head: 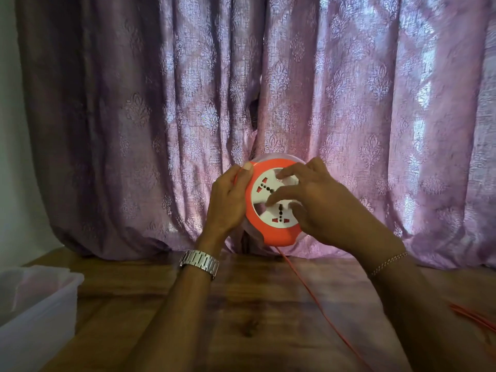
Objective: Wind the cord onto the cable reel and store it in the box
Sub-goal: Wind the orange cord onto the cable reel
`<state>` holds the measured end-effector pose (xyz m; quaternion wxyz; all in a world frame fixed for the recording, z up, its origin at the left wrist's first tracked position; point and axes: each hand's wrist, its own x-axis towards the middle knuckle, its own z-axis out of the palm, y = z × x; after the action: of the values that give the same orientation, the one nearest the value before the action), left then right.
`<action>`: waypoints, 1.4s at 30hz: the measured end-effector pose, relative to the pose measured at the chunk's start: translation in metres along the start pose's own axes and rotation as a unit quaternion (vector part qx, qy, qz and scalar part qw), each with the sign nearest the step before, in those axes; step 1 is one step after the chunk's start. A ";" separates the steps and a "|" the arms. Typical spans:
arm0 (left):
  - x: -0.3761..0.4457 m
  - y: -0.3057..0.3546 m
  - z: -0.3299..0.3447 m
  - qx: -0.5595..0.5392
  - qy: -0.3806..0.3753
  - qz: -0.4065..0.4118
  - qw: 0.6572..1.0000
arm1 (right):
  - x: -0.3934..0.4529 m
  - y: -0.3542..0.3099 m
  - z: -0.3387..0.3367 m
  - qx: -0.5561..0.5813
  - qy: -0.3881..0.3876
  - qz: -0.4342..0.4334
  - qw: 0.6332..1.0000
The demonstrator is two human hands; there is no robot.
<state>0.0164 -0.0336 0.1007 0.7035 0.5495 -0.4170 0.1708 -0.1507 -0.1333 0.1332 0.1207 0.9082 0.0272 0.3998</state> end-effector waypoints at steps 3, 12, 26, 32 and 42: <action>-0.001 0.003 0.001 -0.005 -0.002 -0.002 1.000 | 0.002 -0.007 0.002 -0.020 -0.065 0.000 0.998; -0.004 0.006 0.004 -0.009 -0.006 -0.004 1.000 | -0.002 -0.012 0.003 -0.079 -0.003 0.069 0.994; -0.006 0.010 0.000 -0.031 0.001 -0.015 0.999 | 0.001 -0.011 0.006 -0.102 0.178 0.125 0.971; -0.004 0.007 0.000 -0.057 0.011 -0.021 0.998 | 0.001 0.002 0.002 0.035 0.050 -0.023 0.998; -0.003 0.007 -0.001 -0.052 0.003 -0.003 0.999 | 0.002 -0.006 0.008 -0.047 0.006 -0.011 0.999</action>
<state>0.0105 -0.0298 0.1030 0.7326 0.5130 -0.4220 0.1485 -0.1431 -0.1287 0.1279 0.1678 0.8989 0.0195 0.4042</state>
